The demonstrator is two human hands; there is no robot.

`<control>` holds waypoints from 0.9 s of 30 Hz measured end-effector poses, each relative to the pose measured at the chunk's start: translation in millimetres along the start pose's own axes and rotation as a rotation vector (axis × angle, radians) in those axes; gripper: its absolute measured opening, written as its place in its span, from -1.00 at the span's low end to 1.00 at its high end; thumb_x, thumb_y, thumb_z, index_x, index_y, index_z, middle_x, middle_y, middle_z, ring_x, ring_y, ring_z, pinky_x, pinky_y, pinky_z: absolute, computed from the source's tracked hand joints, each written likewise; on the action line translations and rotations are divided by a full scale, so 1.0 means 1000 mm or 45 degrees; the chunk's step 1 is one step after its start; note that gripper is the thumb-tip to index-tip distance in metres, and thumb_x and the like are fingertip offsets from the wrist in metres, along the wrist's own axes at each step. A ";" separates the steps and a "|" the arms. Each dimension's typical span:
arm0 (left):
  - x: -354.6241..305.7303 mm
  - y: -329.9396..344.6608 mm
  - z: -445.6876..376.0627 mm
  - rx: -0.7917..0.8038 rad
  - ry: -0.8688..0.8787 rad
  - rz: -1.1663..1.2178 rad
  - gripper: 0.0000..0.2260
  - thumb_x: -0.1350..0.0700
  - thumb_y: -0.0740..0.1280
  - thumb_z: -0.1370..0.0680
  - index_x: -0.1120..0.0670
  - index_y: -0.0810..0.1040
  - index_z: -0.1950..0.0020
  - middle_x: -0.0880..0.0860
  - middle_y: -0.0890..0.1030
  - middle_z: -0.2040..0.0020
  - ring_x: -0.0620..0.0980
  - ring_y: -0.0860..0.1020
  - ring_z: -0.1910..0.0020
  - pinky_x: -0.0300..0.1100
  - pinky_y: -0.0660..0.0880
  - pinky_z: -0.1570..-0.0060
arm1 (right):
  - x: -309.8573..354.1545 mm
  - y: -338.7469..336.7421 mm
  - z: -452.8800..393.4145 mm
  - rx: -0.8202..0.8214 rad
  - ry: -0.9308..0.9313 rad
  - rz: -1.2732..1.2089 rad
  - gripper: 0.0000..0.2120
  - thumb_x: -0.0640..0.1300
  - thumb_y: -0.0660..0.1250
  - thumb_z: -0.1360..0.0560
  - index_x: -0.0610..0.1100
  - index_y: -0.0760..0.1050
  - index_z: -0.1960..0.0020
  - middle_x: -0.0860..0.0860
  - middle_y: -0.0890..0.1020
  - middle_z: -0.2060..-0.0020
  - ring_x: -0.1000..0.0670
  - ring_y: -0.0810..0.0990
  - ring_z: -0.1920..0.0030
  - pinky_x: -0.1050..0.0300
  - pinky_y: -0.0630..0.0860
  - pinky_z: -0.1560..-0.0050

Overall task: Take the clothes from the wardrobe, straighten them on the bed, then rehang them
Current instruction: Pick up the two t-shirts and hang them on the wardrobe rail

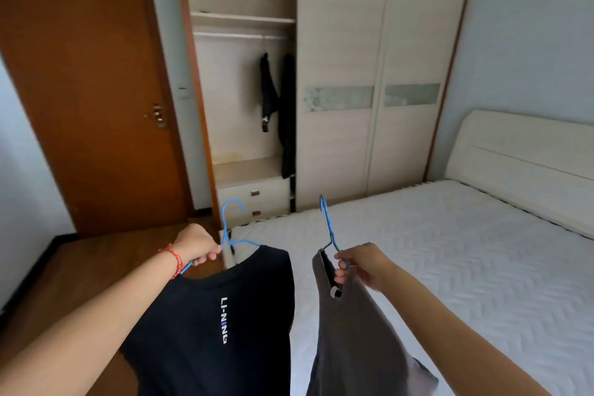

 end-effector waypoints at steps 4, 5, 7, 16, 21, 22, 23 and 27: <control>0.036 -0.072 -0.014 -0.094 -0.072 0.232 -0.88 0.33 0.37 -0.44 0.31 0.51 0.29 0.15 0.54 0.43 -0.09 0.32 0.69 -0.36 0.25 0.65 | 0.032 0.073 -0.030 0.057 -0.051 0.005 -0.89 -0.42 0.21 -0.50 -0.37 0.41 0.21 -0.14 0.40 0.52 -0.07 0.44 0.58 0.10 0.55 0.49; 0.043 -0.091 -0.020 -0.122 -0.078 0.280 -0.88 0.32 0.36 -0.45 0.31 0.51 0.29 0.15 0.53 0.42 -0.08 0.33 0.65 -0.35 0.25 0.65 | 0.041 0.090 -0.038 0.062 -0.064 0.011 -0.87 -0.42 0.20 -0.50 -0.35 0.41 0.22 -0.14 0.40 0.54 -0.07 0.44 0.58 0.10 0.55 0.49; 0.058 -0.127 -0.035 -0.177 -0.104 0.392 -0.85 0.31 0.35 -0.46 0.28 0.50 0.31 0.13 0.52 0.42 -0.07 0.33 0.60 -0.35 0.26 0.64 | 0.055 0.125 -0.055 0.072 -0.083 0.018 -0.82 -0.42 0.18 -0.51 -0.31 0.38 0.26 -0.11 0.38 0.60 -0.06 0.40 0.58 0.12 0.53 0.49; 0.137 -0.243 -0.120 -0.167 -0.244 1.068 -0.91 0.33 0.22 -0.54 0.31 0.47 0.15 0.11 0.48 0.40 -0.18 0.33 0.75 -0.45 0.30 0.69 | 0.115 0.270 -0.144 0.079 -0.158 0.098 -0.80 -0.39 0.21 -0.51 -0.30 0.39 0.29 -0.10 0.40 0.58 -0.05 0.40 0.56 0.17 0.48 0.55; 0.176 -0.270 -0.173 -0.242 -0.313 1.304 -0.82 0.33 0.17 -0.55 0.29 0.42 0.25 0.10 0.49 0.51 -0.14 0.37 0.75 -0.45 0.33 0.68 | 0.129 0.327 -0.197 0.065 -0.126 0.069 -0.94 -0.37 0.26 -0.49 -0.34 0.45 0.16 -0.13 0.42 0.47 -0.06 0.44 0.49 0.09 0.53 0.43; 0.183 -0.275 -0.185 -0.294 -0.315 1.305 -0.81 0.34 0.18 -0.55 0.29 0.43 0.26 0.11 0.48 0.48 -0.14 0.39 0.75 -0.43 0.35 0.68 | 0.131 0.338 -0.208 0.075 -0.119 0.051 -0.94 -0.37 0.26 -0.49 -0.34 0.45 0.16 -0.13 0.42 0.46 -0.06 0.43 0.47 0.10 0.54 0.45; 0.189 -0.280 -0.197 -0.348 -0.312 1.310 -0.81 0.34 0.18 -0.54 0.29 0.44 0.27 0.11 0.48 0.48 -0.14 0.40 0.74 -0.42 0.36 0.68 | 0.134 0.348 -0.219 0.086 -0.110 0.029 -0.95 -0.37 0.26 -0.49 -0.35 0.45 0.16 -0.14 0.42 0.45 -0.06 0.43 0.46 0.13 0.55 0.47; 0.198 -0.299 -0.242 -0.471 -0.276 1.305 -0.88 0.34 0.19 -0.56 0.32 0.47 0.15 0.14 0.49 0.31 -0.04 0.48 0.50 -0.41 0.38 0.68 | 0.146 0.385 -0.273 0.111 -0.092 -0.003 -0.95 -0.38 0.26 -0.48 -0.36 0.47 0.14 -0.14 0.43 0.45 -0.05 0.42 0.47 0.20 0.52 0.54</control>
Point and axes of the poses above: each hand's wrist, its own z-axis away from the middle knuckle, its own y-axis out of the palm, x = y × z, the point moved 8 cm from there along -z, towards the middle knuckle
